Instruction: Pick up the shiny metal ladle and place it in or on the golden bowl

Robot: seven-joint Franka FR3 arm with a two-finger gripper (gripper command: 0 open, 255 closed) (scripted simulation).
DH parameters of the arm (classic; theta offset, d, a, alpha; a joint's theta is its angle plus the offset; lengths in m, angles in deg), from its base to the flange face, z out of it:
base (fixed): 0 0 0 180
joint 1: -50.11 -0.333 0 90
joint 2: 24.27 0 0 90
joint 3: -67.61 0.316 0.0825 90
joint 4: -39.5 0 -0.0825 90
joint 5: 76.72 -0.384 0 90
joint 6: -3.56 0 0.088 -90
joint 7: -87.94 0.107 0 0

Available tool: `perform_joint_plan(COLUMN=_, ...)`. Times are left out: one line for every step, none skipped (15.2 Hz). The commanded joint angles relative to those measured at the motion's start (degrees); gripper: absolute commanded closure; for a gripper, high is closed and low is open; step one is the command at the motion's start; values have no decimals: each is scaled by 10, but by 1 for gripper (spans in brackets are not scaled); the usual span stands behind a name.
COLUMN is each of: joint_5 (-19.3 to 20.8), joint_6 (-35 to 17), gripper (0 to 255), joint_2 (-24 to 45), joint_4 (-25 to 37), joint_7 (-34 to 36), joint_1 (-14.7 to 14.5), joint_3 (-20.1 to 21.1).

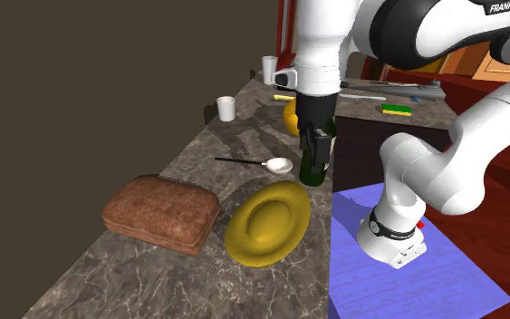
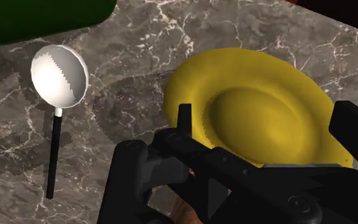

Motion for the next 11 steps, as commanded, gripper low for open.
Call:
perform_joint_plan(joint_5=11, joint_6=-34, gripper=0, joint_2=11, joint_4=-14, joint_7=-6, joint_1=12, joint_3=-17)
perform_joint_plan(joint_5=16, joint_6=-51, gripper=0, joint_2=19, joint_4=-20, joint_7=-10, joint_1=19, joint_3=-26)
perform_joint_plan(joint_5=21, joint_6=-69, gripper=0, joint_2=27, joint_4=-25, joint_7=-14, joint_1=25, joint_3=-36)
perform_joint_plan(joint_5=25, joint_6=-86, gripper=0, joint_2=36, joint_4=-29, joint_7=-18, joint_1=31, joint_3=-45)
perform_joint_plan(joint_5=30, joint_6=-104, gripper=0, joint_2=45, joint_4=-33, joint_7=-22, joint_1=37, joint_3=-55)
perform_joint_plan(joint_5=34, joint_6=-121, gripper=0, joint_2=55, joint_4=-36, joint_7=-27, joint_1=42, joint_3=-65)
perform_joint_plan(joint_5=38, joint_6=-139, gripper=0, joint_2=66, joint_4=-38, joint_7=-31, joint_1=48, joint_3=-75)
perform_joint_plan(joint_5=41, joint_6=-156, gripper=0, joint_2=78, joint_4=-40, joint_7=-35, joint_1=53, joint_3=-85)
perform_joint_plan(joint_5=43, joint_6=-174, gripper=0, joint_2=90, joint_4=-41, joint_7=-39, joint_1=58, joint_3=-95)
perform_joint_plan(joint_5=45, joint_6=-191, gripper=0, joint_2=102, joint_4=-42, joint_7=-44, joint_1=62, joint_3=-105)
perform_joint_plan(joint_5=47, joint_6=-209, gripper=0, joint_2=116, joint_4=-42, joint_7=-49, joint_1=67, joint_3=-115)
